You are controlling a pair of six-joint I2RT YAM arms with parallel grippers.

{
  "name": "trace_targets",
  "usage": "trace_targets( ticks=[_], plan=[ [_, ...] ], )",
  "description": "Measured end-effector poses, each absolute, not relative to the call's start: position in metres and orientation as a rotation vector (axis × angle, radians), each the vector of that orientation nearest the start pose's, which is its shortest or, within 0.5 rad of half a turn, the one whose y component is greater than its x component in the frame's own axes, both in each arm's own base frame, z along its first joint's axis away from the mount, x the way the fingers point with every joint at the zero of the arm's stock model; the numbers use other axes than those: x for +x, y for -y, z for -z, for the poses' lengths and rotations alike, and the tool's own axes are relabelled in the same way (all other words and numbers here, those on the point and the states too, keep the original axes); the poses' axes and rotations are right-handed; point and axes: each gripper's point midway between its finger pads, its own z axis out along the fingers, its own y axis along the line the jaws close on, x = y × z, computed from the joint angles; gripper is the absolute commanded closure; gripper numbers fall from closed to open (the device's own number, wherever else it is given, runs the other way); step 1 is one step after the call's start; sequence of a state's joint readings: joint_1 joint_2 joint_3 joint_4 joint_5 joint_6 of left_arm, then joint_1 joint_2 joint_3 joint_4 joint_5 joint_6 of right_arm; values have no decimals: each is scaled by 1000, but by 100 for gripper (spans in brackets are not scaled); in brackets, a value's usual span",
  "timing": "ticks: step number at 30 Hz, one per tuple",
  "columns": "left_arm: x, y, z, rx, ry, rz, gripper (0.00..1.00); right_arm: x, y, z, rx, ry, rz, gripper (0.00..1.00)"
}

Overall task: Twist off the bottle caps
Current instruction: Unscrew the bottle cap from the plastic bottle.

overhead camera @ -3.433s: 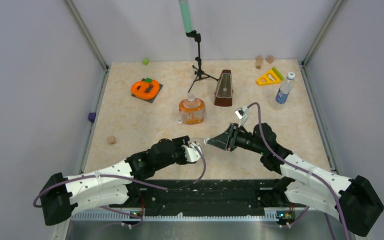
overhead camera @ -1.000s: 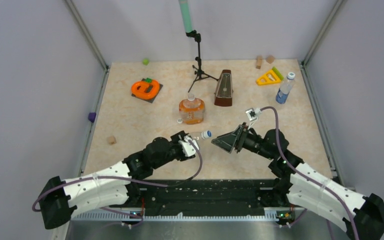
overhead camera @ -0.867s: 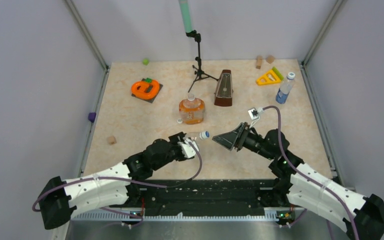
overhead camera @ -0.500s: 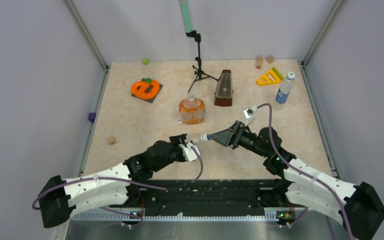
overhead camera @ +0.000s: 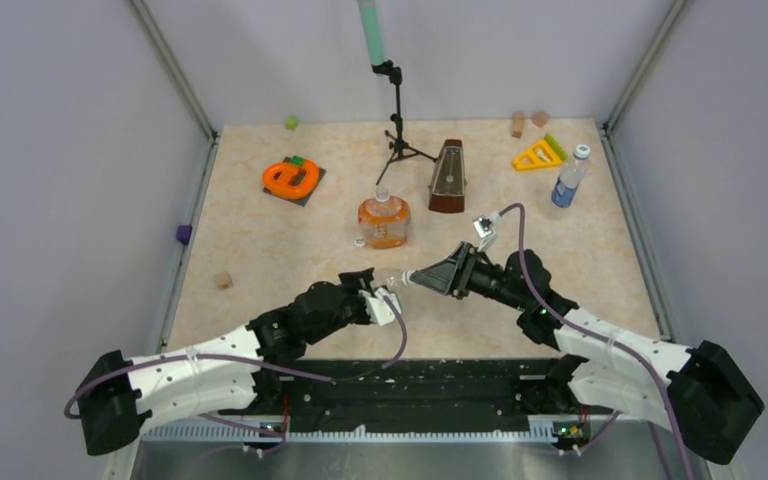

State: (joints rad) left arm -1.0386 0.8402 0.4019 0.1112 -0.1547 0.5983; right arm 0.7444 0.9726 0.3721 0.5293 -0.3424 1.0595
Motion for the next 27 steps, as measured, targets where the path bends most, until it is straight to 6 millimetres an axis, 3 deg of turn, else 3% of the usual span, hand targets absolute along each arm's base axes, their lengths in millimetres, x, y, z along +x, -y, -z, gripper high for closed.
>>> trace_targets(
  ticks=[6,10,14,21,27],
  plan=[
    [200,240,-146,1329,-1378,139,100,182,-296,-203,-8,-1934,-1589,61],
    [201,238,-143,1339,-1386,122,100,181,-297,-201,-19,-1942,-1593,83],
    [201,236,-142,1341,-1392,114,100,181,-298,-199,-50,-1944,-1580,93],
    [195,236,-134,1330,-1446,165,100,177,-303,-199,-233,-1973,-1511,98],
    [183,239,-133,1324,-1598,402,100,172,-305,-206,-489,-1950,-1411,98]
  ],
)
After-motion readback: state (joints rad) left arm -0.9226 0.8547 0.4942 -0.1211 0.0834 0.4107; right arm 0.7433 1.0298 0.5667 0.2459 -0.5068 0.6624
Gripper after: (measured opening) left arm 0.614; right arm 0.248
